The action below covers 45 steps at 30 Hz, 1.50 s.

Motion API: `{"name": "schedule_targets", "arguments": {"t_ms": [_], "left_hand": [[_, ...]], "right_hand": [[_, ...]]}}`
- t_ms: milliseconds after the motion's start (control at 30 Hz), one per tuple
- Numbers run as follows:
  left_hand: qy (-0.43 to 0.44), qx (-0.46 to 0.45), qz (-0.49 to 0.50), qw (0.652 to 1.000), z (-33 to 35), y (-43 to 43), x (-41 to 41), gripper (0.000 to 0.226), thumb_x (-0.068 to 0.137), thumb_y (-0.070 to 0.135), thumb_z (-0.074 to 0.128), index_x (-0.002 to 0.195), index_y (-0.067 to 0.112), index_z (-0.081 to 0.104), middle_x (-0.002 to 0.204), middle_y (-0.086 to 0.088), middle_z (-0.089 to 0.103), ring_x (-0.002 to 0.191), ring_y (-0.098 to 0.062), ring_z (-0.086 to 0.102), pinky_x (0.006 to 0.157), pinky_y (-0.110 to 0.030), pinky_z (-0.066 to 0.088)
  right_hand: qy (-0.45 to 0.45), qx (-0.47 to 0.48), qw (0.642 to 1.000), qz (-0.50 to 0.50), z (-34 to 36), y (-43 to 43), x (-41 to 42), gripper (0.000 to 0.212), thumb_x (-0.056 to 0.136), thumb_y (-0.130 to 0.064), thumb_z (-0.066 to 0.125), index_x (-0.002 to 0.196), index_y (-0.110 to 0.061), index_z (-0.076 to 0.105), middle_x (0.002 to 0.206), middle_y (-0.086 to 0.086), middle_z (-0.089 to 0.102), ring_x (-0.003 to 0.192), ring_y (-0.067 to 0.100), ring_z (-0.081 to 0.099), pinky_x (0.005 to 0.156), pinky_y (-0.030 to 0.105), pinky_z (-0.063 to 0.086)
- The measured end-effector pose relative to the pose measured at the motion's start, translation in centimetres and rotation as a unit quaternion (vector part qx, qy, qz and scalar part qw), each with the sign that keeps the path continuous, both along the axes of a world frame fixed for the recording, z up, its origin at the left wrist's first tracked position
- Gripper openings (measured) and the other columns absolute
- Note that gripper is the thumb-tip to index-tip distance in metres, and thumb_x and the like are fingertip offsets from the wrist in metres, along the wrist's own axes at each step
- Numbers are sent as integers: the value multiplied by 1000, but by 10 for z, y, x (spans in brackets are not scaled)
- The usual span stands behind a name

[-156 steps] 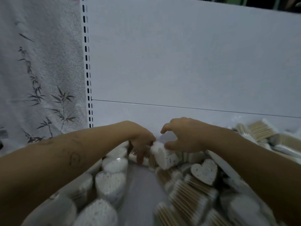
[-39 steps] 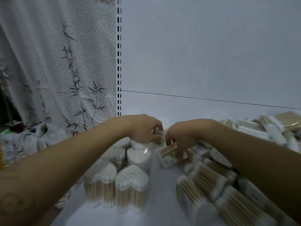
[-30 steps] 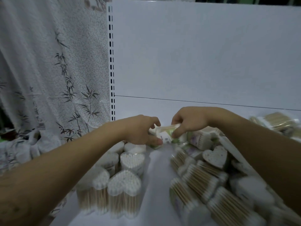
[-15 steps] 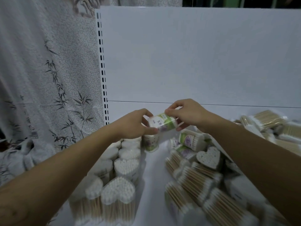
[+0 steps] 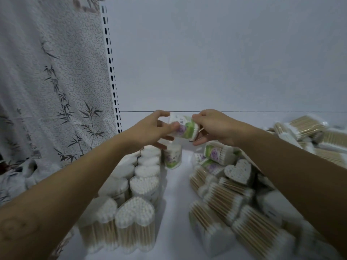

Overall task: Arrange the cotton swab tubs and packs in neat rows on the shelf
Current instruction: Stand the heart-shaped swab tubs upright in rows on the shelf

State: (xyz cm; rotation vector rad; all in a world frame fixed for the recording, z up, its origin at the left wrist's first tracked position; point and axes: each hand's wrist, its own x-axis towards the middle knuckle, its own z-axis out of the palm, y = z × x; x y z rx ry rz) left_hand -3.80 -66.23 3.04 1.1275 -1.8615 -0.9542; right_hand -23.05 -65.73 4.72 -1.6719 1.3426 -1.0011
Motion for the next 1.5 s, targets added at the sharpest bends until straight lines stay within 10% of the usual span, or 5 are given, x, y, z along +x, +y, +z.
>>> {"name": "schedule_targets", "arguments": {"t_ms": [100, 200, 433, 767, 1500], "left_hand": [[-1, -28, -1, 1000, -1, -4, -1, 53, 87, 38, 67, 130, 15, 47, 111, -11, 64, 94, -21, 70, 75, -45, 61], [-139, -99, 16, 985, -3, -15, -2, 50, 82, 42, 74, 125, 28, 53, 109, 0, 62, 88, -18, 68, 76, -37, 59], [-494, -175, -28, 851, -20, -32, -27, 64, 77, 49, 75, 132, 32, 47, 116, 6, 55, 101, -18, 52, 87, -32, 44], [-614, -243, -9, 751, -30, -38, -36, 73, 83, 55, 66, 140, 26, 32, 129, -2, 50, 112, -23, 54, 86, -33, 39], [-671, -266, 45, 690, -29, -32, -42, 60, 85, 55, 60, 132, 22, 41, 123, -1, 52, 109, -23, 55, 89, -38, 35]], "right_hand": [[60, -13, 998, 15, -7, -1, -4, 25, 102, -26, 47, 91, -7, 58, 92, 11, 64, 80, 24, 66, 80, 41, 60], [331, -85, 940, -11, -8, -4, -15, 25, 94, -34, 62, 109, -14, 61, 106, 1, 64, 92, 17, 62, 79, 32, 53], [586, -82, 806, 28, -12, 13, -12, 37, 89, -37, 67, 122, -23, 59, 108, -7, 56, 94, 12, 45, 80, 25, 37], [620, -68, 774, 106, -27, 28, 0, 55, 85, -39, 71, 134, -25, 51, 128, -3, 53, 105, 13, 44, 86, 27, 38], [623, -71, 777, 54, -61, 12, 14, 61, 83, -37, 71, 133, -11, 48, 124, 8, 57, 111, 25, 57, 93, 36, 50]]}}
